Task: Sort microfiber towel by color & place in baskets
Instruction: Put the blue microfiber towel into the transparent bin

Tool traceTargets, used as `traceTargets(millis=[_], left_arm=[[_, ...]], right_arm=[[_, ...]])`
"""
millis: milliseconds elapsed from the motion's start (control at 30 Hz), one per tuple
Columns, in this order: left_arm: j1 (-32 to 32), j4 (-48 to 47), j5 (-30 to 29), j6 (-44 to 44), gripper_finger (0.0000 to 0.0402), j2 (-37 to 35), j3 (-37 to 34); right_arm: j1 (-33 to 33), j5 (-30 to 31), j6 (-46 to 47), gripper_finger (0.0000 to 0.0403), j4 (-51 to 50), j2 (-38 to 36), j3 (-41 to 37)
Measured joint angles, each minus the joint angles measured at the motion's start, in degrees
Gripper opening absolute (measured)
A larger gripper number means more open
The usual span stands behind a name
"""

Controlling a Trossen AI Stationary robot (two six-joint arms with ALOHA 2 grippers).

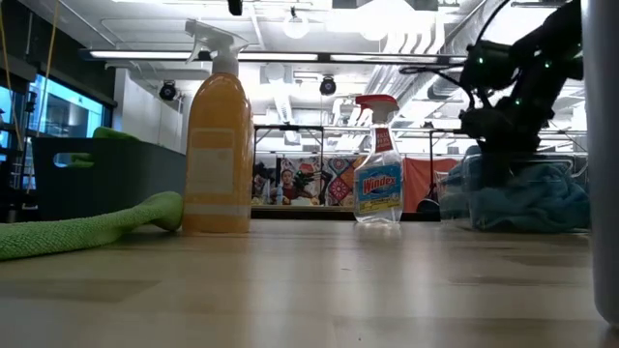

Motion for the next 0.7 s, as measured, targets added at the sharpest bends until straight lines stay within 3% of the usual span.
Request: traceTargets(millis=[433, 533, 700], left_arm=[[0.0, -0.03, 0.01, -1.57, 0.0145, 0.0, 0.02], [0.0, -0.12, 0.02, -1.62, 0.0145, 0.0, 0.01], [0.0, -0.12, 0.02, -1.62, 0.0145, 0.0, 0.01]], right_arm=[[-2.53, 3.47, 4.15, 0.0005, 0.88, 0.31, -3.2], [-2.53, 3.35, 7.29, 0.0028, 1.12, 0.31, -3.24], [-2.53, 3.16, 7.88, 0.0101, -0.23, 0.36, -1.76]])
